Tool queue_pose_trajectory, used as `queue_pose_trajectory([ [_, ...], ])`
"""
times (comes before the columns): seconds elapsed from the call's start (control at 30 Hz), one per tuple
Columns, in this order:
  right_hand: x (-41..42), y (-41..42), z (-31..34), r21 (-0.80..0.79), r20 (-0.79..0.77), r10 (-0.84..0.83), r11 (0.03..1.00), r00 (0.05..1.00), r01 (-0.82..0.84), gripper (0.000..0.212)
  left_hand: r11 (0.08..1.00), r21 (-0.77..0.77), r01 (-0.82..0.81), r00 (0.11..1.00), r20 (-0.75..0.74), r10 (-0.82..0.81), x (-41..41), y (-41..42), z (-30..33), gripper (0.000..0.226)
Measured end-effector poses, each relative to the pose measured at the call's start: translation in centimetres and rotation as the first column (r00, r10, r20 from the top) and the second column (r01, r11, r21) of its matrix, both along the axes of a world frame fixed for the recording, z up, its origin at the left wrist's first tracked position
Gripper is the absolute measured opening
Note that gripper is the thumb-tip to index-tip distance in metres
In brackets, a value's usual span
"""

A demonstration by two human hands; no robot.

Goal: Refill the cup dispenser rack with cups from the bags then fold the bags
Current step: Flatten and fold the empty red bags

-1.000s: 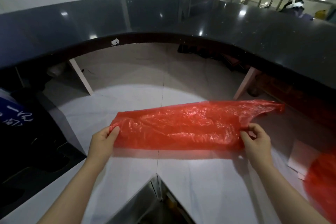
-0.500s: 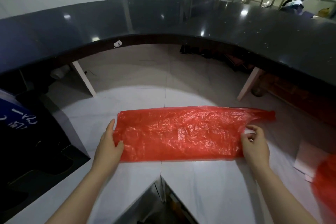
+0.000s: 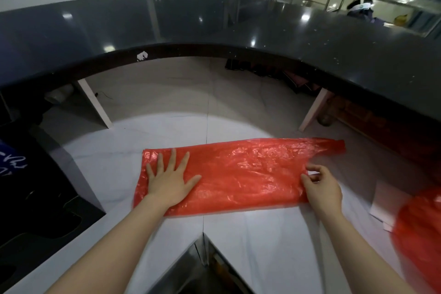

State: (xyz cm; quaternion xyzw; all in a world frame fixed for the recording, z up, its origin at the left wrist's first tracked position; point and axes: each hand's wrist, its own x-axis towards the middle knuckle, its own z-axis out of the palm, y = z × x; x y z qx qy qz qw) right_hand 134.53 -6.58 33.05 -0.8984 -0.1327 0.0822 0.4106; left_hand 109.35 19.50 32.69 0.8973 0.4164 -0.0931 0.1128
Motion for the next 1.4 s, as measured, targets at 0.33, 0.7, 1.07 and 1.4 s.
queue_pose_trajectory([
  [0.33,0.7,-0.8,0.7,0.067,-0.092,-0.03,0.997,0.995,0.037,0.024,1.0,0.016,-0.023,0.999,0.025,0.023,-0.2,0.2,-1.3,0.096],
  [0.7,0.4,-1.3,2.6,0.152,-0.235,0.08,0.987,0.969,-0.045,0.035,0.998,0.056,-0.009,0.999,0.032,0.007,-0.2,0.2,-1.3,0.094],
  [1.07,-0.2,-1.9,3.1,-0.106,0.082,-0.108,0.988,0.991,0.116,0.028,0.999,0.052,0.0,1.0,0.027,-0.002,-0.4,0.1,-1.1,0.095],
  [1.4,-1.9,-3.6,3.2,0.351,-0.184,0.072,0.936,0.98,-0.002,0.01,0.998,0.057,0.002,1.0,0.03,-0.004,-0.5,0.2,-1.1,0.095],
])
